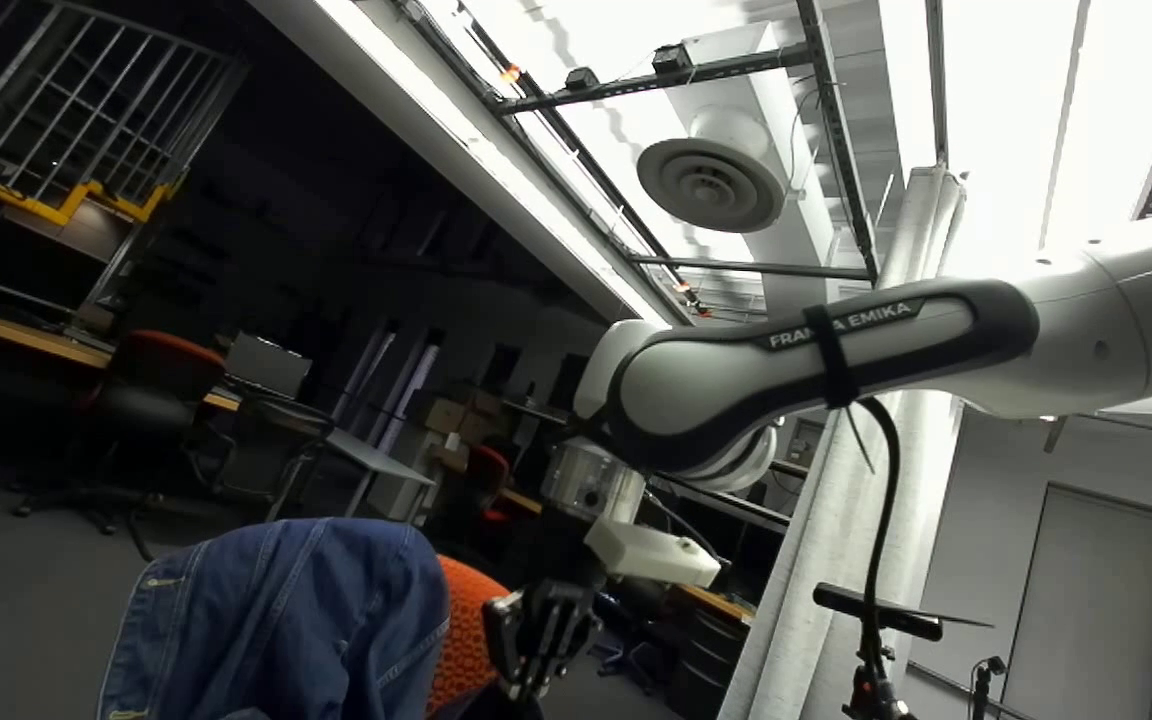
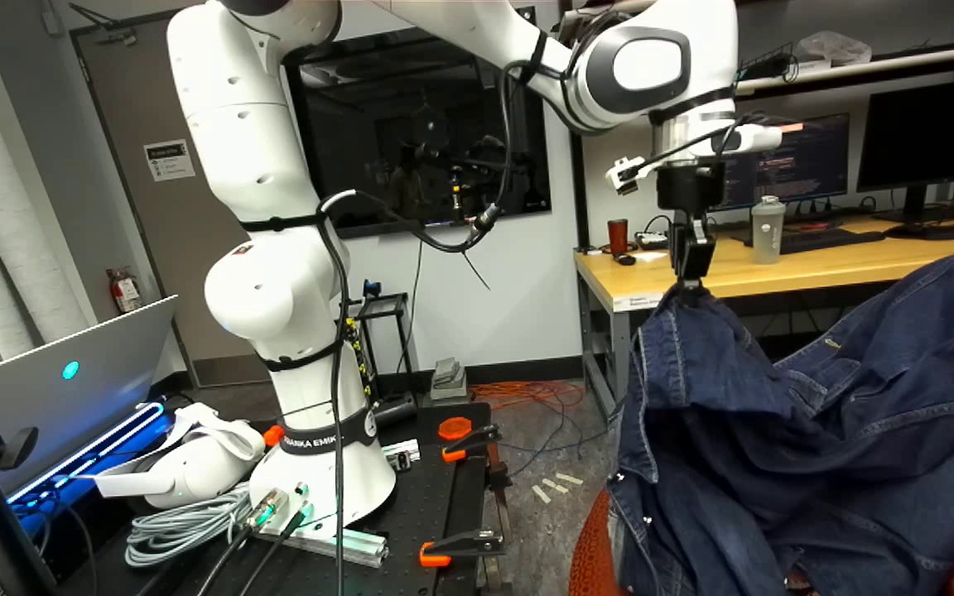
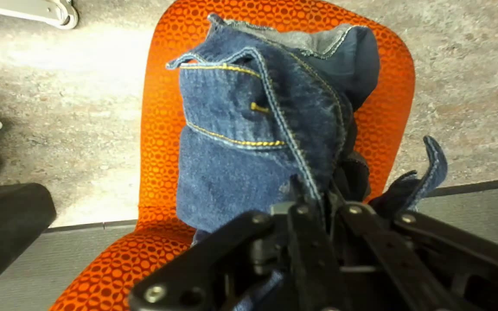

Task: Remove the jacket from the top rall and place it on the seat

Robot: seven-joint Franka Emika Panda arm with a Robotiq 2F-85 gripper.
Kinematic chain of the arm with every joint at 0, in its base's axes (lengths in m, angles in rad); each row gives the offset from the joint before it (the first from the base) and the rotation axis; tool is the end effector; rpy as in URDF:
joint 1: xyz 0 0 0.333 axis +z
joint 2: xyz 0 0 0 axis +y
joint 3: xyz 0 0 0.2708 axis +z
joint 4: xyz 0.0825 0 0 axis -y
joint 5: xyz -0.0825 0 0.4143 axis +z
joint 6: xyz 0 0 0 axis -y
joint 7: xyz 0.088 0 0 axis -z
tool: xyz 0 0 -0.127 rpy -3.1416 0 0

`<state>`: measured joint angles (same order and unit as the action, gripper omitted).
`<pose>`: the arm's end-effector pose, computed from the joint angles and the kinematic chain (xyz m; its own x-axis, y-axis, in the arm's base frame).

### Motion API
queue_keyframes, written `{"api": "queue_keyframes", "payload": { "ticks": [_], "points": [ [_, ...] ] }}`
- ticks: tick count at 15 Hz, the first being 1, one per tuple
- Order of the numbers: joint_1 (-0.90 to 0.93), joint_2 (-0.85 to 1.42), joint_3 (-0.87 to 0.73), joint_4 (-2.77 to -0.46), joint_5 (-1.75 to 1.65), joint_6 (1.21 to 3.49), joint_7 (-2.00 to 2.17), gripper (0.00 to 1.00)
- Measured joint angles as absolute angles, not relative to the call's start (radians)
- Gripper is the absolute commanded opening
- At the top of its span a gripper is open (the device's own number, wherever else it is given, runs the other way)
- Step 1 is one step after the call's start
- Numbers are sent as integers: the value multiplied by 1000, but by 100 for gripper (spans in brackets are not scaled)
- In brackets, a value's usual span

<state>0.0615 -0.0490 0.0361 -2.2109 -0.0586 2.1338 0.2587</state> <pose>0.5413 0.0494 0.3158 0.9915 -0.1292 -0.0151 -0.1282 -0.9902 0.0561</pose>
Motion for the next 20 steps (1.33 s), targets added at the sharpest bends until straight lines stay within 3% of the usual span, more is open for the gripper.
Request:
{"api": "queue_keyframes", "payload": {
  "ticks": [8, 9, 10, 18, 20],
  "points": [
    [62, 106, 32, -2213, -248, 2407, 470, 2],
    [62, 119, 27, -2203, -276, 2427, 495, 34],
    [62, 131, 21, -2195, -298, 2441, 515, 35],
    [68, 174, -1, -2175, -346, 2454, 544, 95],
    [68, 173, -3, -2167, -346, 2454, 544, 100]
  ]
}}
